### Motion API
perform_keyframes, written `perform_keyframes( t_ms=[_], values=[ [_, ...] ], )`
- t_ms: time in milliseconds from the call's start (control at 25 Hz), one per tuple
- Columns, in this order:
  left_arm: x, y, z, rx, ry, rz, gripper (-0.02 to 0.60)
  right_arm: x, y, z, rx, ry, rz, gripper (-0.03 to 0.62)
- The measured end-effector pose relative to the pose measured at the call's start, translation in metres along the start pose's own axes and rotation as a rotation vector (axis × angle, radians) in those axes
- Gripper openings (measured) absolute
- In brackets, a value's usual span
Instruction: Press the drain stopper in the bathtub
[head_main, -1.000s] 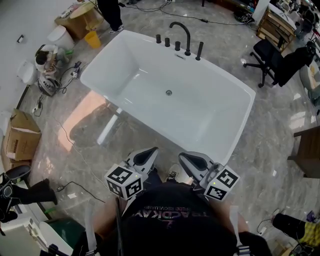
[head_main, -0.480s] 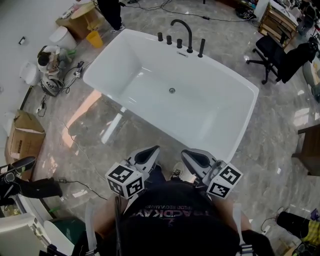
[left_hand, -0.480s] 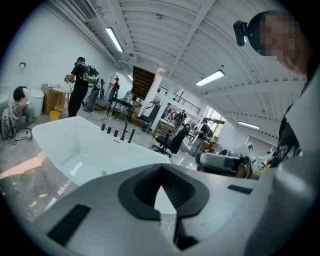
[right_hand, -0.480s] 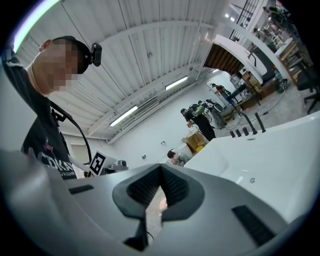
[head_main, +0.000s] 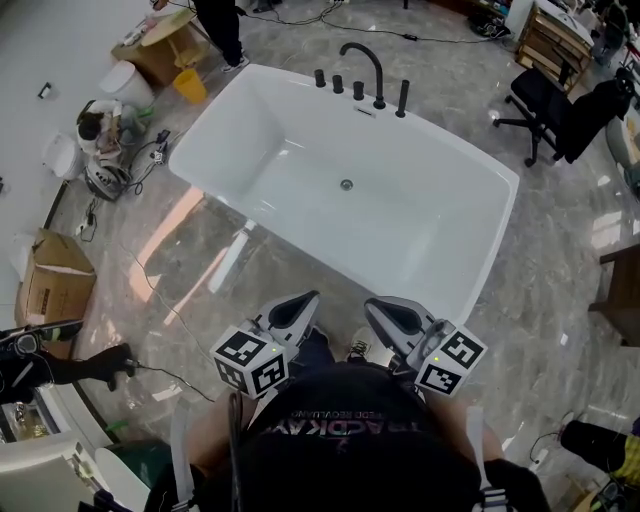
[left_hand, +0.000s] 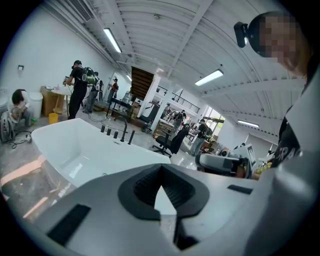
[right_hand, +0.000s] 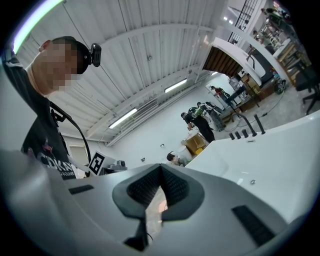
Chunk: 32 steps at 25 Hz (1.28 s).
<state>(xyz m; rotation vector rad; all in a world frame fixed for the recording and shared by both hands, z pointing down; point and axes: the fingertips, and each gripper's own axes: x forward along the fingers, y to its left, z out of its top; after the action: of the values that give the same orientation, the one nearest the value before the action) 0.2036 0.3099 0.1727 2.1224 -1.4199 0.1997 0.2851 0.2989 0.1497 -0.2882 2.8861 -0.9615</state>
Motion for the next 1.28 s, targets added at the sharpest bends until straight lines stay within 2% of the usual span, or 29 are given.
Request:
perform_keyframes(
  t_ms=[240,480,720,960,1280],
  values=[
    [0.000,0.003,-0.007,-0.014,0.006,-0.009,0.005,0.001,-0.002,-0.006,0.002,0.007,-0.019,0.012],
    [0.004,0.001,-0.002,-0.039,-0.023,0.001,0.005,-0.001,-0.004,-0.001,-0.001,0.030,-0.019,0.012],
    [-0.010,0.033,-0.002,-0.068,-0.026,0.011,0.005,0.028,-0.006,-0.001,-0.004,0.035,-0.038,0.012],
    [-0.020,0.061,0.024,-0.030,-0.020,-0.024,0.005,0.058,-0.005,0.008,0.020,-0.010,-0.099,0.012],
    [-0.026,0.106,0.028,-0.026,0.019,-0.109,0.005,0.099,0.000,0.002,0.015,-0.051,-0.186,0.012]
  ],
)
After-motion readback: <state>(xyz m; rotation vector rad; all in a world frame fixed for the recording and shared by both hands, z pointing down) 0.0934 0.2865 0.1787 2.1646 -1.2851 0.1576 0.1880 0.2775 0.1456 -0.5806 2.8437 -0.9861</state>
